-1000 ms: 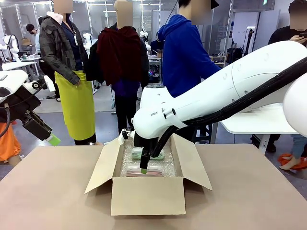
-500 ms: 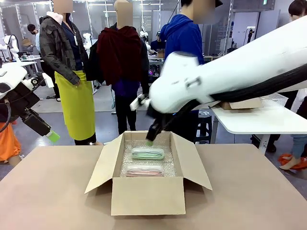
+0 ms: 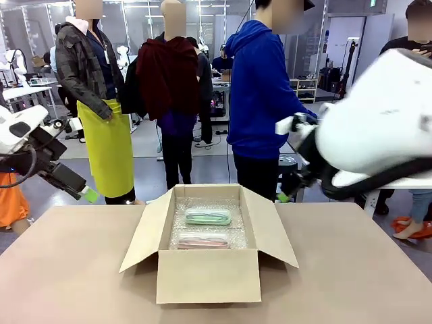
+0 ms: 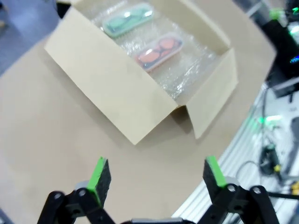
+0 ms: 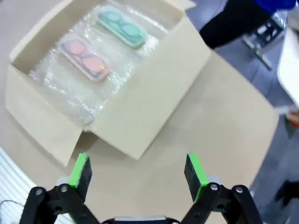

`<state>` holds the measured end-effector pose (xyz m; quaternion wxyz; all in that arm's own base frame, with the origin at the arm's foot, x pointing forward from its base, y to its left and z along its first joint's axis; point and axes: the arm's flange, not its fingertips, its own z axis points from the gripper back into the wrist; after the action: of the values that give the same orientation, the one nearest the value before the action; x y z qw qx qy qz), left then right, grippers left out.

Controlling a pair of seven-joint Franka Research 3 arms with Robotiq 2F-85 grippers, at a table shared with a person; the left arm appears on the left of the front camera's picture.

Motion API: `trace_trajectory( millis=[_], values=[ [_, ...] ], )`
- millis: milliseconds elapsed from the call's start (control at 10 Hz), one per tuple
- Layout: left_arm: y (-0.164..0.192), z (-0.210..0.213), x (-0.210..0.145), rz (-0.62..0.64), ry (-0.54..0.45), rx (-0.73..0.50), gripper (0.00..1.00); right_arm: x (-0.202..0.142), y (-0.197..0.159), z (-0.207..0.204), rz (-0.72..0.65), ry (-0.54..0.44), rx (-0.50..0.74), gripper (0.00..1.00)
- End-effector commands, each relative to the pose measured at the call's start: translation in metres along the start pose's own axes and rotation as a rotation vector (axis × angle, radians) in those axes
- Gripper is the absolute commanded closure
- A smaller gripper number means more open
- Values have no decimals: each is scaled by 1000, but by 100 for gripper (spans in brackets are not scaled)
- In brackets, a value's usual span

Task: Pack the glasses set securely to prepare it for shipping.
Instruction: Position the Package Box on the left side of the table.

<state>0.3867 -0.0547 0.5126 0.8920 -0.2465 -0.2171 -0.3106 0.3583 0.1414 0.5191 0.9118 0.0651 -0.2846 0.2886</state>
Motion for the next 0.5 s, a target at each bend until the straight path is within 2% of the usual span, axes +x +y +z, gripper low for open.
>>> trace_trajectory(
  millis=[0, 200, 400],
  values=[
    [28, -15, 17, 229, 14, -120, 0, -47, 14, 30, -163, -43, -75, 0],
    [49, -48, 20, 452, 31, -245, 0, -74, 18, 54, -277, -55, -88, 0],
    [69, -65, 15, 584, -10, -312, 0, -90, 21, 71, -361, -35, -80, 0]
  ],
)
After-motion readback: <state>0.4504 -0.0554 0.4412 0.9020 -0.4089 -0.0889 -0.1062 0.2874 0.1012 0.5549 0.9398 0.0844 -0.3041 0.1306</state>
